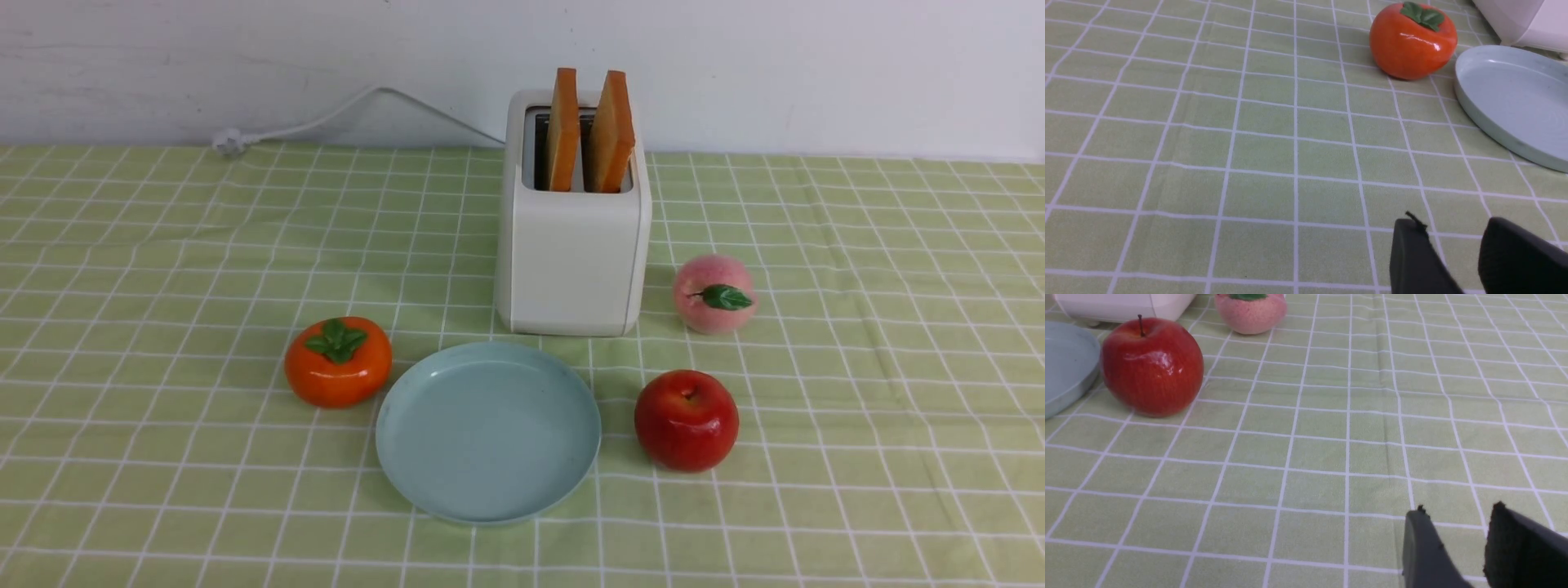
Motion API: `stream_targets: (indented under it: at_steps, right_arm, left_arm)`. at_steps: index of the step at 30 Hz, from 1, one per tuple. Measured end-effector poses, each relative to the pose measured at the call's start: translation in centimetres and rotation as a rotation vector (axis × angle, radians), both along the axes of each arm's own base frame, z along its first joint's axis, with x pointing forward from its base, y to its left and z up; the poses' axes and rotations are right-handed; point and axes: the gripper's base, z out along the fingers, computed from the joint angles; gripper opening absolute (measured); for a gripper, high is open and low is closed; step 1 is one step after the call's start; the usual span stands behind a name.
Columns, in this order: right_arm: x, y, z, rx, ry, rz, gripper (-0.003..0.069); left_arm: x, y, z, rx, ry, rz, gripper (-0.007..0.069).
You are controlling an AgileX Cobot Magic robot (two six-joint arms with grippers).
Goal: Take toasted bread from bread machine on green coffee tablecloth place on plate.
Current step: 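Reach for a toast slice standing in the toaster with the left gripper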
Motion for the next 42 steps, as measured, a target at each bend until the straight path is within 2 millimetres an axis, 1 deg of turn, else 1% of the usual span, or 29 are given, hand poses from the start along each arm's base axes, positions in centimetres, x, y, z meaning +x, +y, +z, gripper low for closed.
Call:
stream_targets:
  at_steps: [11,15,21,24,28,29,31,32,35,37,38,39,40,41,42]
  right_arm:
    - [0.0,0.0,0.0,0.000,0.000,0.000,0.0239]
    - [0.0,0.0,0.0,0.000,0.000,0.000,0.0239]
    - [0.0,0.0,0.0,0.000,0.000,0.000,0.0239]
    - [0.0,0.0,0.0,0.000,0.000,0.000,0.0239]
    - [0.0,0.0,0.0,0.000,0.000,0.000,0.0239]
    - [0.0,0.0,0.0,0.000,0.000,0.000,0.0239]
    - [0.0,0.0,0.0,0.000,0.000,0.000,0.0239]
    - [0.0,0.0,0.0,0.000,0.000,0.000,0.0239]
    - [0.0,0.0,0.2,0.012,-0.018,-0.002,0.0239]
    - [0.2,0.1,0.2,0.069,-0.047,-0.004,0.0239]
    - [0.2,0.2,0.3,0.078,-0.051,-0.005,0.0239]
    - [0.3,0.4,0.7,0.183,-0.090,-0.009,0.0239]
    - [0.3,0.4,0.7,0.196,-0.095,-0.010,0.0239]
    - [0.3,0.5,1.2,0.310,-0.136,-0.019,0.0239]
    - [0.3,0.5,1.3,0.324,-0.146,-0.022,0.0239]
  left_arm:
    - [0.0,0.0,0.0,0.008,-0.004,0.000,0.0238]
    - [0.2,0.2,0.5,0.056,-0.060,0.003,0.0238]
    - [0.3,0.2,1.0,0.026,-0.123,0.010,0.0238]
    - [0.4,0.0,1.5,-0.048,-0.161,0.017,0.0238]
    - [0.5,0.0,2.4,-0.233,-0.242,0.046,0.0238]
    - [0.5,0.1,2.5,-0.255,-0.256,0.052,0.0238]
    - [0.5,0.2,3.1,-0.405,-0.303,0.085,0.0238]
    - [0.5,0.3,3.2,-0.417,-0.312,0.090,0.0238]
    - [0.5,0.7,3.7,-0.610,-0.353,0.142,0.0238]
    - [0.5,0.9,3.8,-0.714,-0.357,0.168,0.0238]
    - [0.5,0.9,3.9,-0.714,-0.358,0.169,0.0238]
    - [0.5,1.1,3.9,-0.818,-0.359,0.196,0.0238]
    - [0.5,1.1,3.9,-0.818,-0.361,0.197,0.0238]
    - [0.5,1.2,4.0,-0.893,-0.362,0.219,0.0238]
    - [0.5,1.3,4.0,-0.907,-0.361,0.222,0.0238]
